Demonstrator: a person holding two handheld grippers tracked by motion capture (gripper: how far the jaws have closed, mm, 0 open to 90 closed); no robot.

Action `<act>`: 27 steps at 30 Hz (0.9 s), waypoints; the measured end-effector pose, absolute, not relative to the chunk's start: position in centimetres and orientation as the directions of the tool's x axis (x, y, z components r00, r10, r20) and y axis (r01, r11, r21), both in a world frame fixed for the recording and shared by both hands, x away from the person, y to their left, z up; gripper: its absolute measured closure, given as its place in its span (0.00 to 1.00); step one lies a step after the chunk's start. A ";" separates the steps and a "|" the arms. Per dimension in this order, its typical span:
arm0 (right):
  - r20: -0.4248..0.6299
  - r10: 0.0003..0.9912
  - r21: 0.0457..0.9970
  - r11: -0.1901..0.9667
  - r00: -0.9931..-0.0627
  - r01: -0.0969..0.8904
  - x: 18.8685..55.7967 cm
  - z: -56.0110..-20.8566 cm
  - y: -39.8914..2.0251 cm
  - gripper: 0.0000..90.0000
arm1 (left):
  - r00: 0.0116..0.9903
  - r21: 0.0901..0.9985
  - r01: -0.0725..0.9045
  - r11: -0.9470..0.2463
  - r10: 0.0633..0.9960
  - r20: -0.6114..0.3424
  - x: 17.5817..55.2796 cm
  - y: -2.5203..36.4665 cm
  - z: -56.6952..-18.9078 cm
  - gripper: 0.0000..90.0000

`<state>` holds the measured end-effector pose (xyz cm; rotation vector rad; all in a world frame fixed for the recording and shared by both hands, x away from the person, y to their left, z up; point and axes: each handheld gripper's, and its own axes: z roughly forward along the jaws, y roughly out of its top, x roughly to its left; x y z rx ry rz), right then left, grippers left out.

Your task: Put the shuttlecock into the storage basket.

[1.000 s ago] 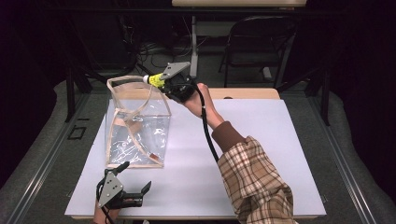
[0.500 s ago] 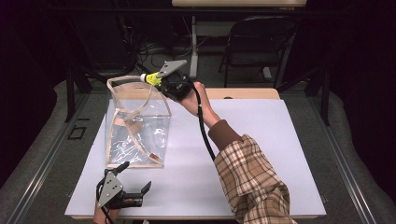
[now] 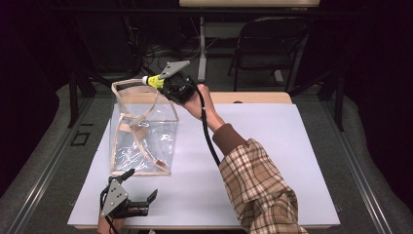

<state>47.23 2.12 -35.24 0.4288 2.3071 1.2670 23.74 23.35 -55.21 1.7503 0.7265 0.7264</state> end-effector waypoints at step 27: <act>-0.245 0.477 0.848 0.528 -0.844 0.053 47.9 -34.9 4.1 0.99 | 0.632 0.959 0.123 -0.254 0.766 0.122 23.7 23.4 -55.2 0.00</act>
